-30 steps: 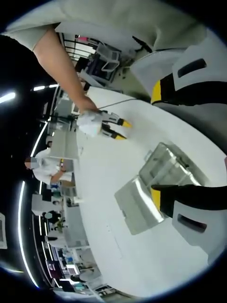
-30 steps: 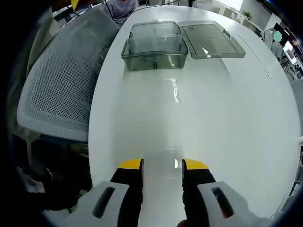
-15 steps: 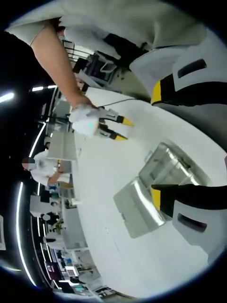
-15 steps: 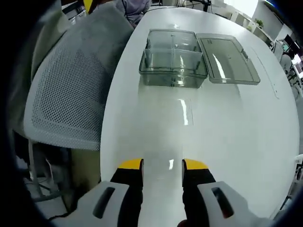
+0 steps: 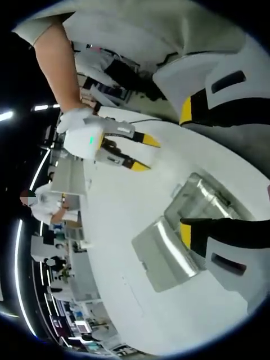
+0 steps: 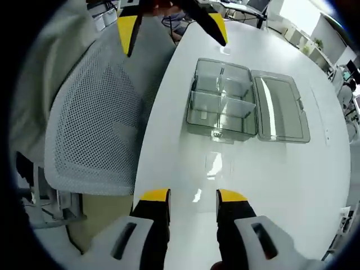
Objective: Insert the divider into the dual guide fixture by aligning both edges with the guide slots and pushing it downward to the bottom, including one-sided entry, uneven engagement, binding, and posture correction.
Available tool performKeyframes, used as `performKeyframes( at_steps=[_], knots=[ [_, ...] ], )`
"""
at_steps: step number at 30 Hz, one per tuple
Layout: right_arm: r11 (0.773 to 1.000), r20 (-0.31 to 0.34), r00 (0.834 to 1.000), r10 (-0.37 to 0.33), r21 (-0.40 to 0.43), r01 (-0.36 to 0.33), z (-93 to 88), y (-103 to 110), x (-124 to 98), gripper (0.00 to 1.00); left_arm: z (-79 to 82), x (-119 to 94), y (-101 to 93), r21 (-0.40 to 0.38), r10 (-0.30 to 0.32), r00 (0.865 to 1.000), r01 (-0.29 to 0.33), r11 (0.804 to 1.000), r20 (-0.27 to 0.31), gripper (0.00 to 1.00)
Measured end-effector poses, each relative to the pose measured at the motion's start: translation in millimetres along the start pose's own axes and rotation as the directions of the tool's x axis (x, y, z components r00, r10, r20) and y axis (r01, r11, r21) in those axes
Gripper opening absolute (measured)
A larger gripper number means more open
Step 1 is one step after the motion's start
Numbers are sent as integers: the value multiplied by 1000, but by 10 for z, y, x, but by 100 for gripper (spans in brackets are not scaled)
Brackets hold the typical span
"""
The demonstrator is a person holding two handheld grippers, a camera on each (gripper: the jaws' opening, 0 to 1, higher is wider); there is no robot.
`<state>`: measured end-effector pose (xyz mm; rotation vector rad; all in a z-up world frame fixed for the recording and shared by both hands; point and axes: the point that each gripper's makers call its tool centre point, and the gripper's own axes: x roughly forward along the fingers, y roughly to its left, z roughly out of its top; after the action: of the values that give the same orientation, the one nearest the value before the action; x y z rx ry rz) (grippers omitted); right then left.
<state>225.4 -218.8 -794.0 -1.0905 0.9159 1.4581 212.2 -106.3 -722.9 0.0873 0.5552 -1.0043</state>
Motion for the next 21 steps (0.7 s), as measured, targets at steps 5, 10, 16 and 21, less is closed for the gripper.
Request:
performKeyframes(
  at_steps=[5,10,16,21],
  knots=[
    [1000,15,1000,-2,-23,3,158,29,-67,28,-25,36,-14,-8,-8,1000,8,1000,-11,64],
    [999,27,1000,2,-48,0,305,76,-129,28,-39,60,-25,-25,-12,1000,11,1000,-15,62],
    [998,51,999,4,-69,-1,473,120,-183,28,-59,93,-31,-67,-16,1000,14,998,-21,60],
    [995,71,997,9,-95,-2,633,177,-218,28,-83,121,-67,-99,-24,999,22,995,-24,58]
  ],
)
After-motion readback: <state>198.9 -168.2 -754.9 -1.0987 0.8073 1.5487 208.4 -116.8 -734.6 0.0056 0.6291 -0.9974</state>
